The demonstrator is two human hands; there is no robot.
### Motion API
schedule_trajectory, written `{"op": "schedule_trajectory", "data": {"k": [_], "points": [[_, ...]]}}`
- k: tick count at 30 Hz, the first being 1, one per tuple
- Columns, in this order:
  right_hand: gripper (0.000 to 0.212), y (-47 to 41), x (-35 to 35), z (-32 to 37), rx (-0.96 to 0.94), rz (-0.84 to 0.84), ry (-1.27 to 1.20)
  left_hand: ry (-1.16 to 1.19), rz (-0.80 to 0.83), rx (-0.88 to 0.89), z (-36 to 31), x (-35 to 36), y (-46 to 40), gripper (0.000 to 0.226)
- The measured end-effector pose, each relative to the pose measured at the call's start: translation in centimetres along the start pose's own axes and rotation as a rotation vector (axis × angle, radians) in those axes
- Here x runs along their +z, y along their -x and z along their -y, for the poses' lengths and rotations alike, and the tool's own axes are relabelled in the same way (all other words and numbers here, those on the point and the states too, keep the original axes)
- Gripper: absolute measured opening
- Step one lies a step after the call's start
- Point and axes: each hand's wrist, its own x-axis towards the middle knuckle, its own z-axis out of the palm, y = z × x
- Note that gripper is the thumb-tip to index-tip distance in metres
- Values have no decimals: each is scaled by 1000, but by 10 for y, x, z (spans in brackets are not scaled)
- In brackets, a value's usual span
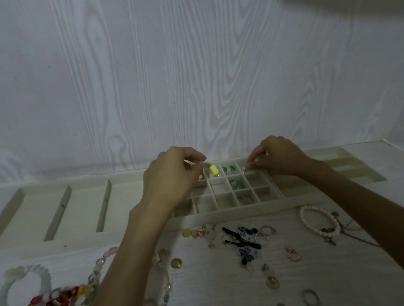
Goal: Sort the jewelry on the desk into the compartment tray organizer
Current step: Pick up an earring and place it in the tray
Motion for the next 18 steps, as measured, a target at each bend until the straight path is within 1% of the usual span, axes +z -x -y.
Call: {"op": "schedule_trajectory", "data": {"k": [10, 14, 18], "points": [[19, -8, 10, 5, -13, -33, 157, -2, 68, 16, -3, 0, 2, 15], [21, -7, 9, 8, -3, -31, 189, -12, 89, 27, -5, -1, 3, 15], [21, 3, -6, 10, 19, -13, 163, -27, 146, 44, -9, -8, 7, 17]]}}
